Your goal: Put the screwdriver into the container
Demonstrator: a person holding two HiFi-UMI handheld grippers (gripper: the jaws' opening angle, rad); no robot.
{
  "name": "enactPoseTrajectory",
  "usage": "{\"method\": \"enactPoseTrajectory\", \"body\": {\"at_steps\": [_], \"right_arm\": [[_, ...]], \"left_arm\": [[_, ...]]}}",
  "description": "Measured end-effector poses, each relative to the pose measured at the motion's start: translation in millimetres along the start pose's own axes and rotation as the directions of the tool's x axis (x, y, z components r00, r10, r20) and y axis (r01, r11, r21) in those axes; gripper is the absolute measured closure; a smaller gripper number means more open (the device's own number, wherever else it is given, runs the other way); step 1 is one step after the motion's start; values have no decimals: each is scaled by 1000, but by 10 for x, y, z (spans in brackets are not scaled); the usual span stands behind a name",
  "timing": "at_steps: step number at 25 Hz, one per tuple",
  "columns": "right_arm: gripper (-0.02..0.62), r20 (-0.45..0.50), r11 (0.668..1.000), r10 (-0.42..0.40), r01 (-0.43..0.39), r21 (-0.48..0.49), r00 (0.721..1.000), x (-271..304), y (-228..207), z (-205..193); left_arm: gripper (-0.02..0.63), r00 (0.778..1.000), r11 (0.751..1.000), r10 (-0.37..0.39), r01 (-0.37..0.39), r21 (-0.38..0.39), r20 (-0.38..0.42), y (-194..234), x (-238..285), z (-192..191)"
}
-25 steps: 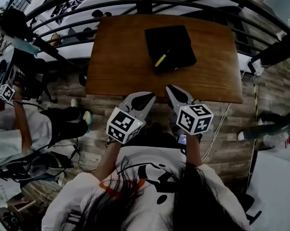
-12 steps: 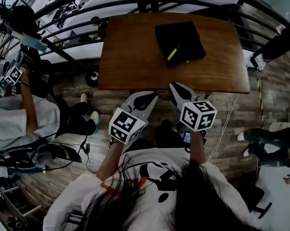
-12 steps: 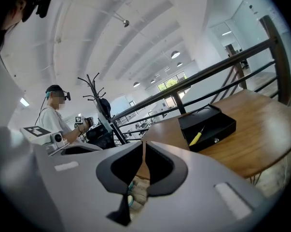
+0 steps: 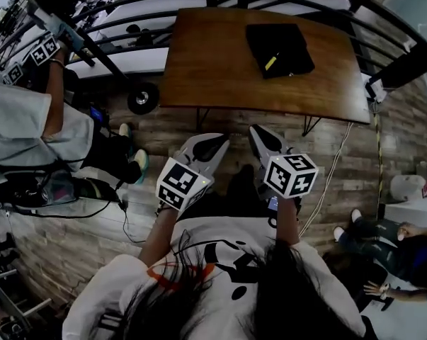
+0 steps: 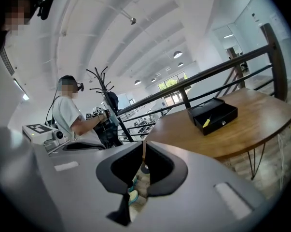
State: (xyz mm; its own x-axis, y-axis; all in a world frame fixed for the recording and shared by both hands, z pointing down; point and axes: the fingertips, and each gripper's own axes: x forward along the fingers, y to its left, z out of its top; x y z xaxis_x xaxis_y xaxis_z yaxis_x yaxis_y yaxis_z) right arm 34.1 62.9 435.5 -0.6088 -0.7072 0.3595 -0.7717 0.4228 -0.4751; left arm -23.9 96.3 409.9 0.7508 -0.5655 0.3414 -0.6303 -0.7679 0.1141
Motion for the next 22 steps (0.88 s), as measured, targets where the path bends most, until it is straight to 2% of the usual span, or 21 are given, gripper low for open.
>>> {"method": "enactPoseTrajectory", "body": {"at_steps": [12,22], "right_arm": [[571,-6,998,-64,64,-29,998,-424,438,-412],[571,-24,996,-42,40,-75,999,-520,580,-459]], "left_arm": [[606,997,997,-79,79,-7,15,-413,-443,-202],[606,997,998,-52,53,-19,49,-516,-563,-172]]}}
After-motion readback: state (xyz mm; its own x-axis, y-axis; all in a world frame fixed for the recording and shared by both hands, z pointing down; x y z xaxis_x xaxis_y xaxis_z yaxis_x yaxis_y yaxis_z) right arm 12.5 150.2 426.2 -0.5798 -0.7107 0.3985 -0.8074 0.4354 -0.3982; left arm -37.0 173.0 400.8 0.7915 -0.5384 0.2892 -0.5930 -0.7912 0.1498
